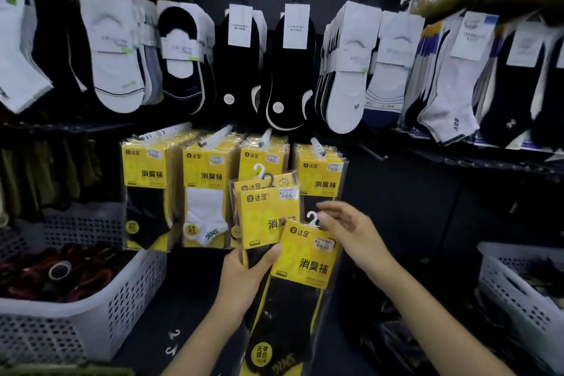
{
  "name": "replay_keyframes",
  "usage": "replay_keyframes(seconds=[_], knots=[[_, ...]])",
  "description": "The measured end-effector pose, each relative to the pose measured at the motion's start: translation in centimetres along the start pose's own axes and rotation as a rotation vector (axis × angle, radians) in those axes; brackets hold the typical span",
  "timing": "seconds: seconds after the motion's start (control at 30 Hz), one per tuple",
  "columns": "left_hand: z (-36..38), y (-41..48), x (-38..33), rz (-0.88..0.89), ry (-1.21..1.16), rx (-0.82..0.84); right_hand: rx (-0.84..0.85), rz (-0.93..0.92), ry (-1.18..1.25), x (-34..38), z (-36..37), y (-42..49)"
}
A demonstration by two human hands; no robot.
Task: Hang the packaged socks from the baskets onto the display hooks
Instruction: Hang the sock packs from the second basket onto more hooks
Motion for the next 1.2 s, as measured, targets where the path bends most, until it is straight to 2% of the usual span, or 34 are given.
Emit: replay_keyframes(seconds=[0.17, 0.37, 0.6, 0.73, 0.87, 0.93, 1.1, 1.2], knots=[[0.0, -0.4, -0.2, 0.009, 0.045, 0.031, 0.102, -0.066, -0.169, 1.5, 0.3, 1.1], [-0.3, -0.5, -0.5, -0.007, 0.044, 0.047, -0.006, 0.009, 0.006, 0.4, 0.4, 0.8], [-0.5, -0.4, -0.6, 0.014, 0.049, 0.055, 0.041, -0.005, -0.022, 0.5, 0.0, 0.2], [0.0, 0.0, -0.7, 0.018, 0.002, 0.021, 0.011, 0.157, 0.136, -1.7, 0.5, -0.3], [0.4, 1.0, -0.9, 0.011, -0.024, -0.013, 0.090, 0.337, 0.280, -4.6, 2.0, -1.6], [0.3, 1.8, -1.0, -0.004, 0.007, -0.036, 0.037, 0.316, 0.319, -4.9, 1.6, -1.5], [-2.0, 4.6, -2.2, -0.021, 0.075, -0.107, -0.336, 0.284, 0.406, -4.8, -3.1, 1.4], [-3.9, 5.8, -3.5, -0.006, 0.076, -0.178, -0.411, 0.240, 0.357, -3.9, -5.0, 3.9]])
Point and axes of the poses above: each hand's wrist, its own y-axis towards the middle knuckle, its own z-axis out of the palm, x = y × z, the point moved 8 cm from there along y, towards the middle knuckle, and after that the axes turned 2 degrees about -z, right-handed, at the moved point
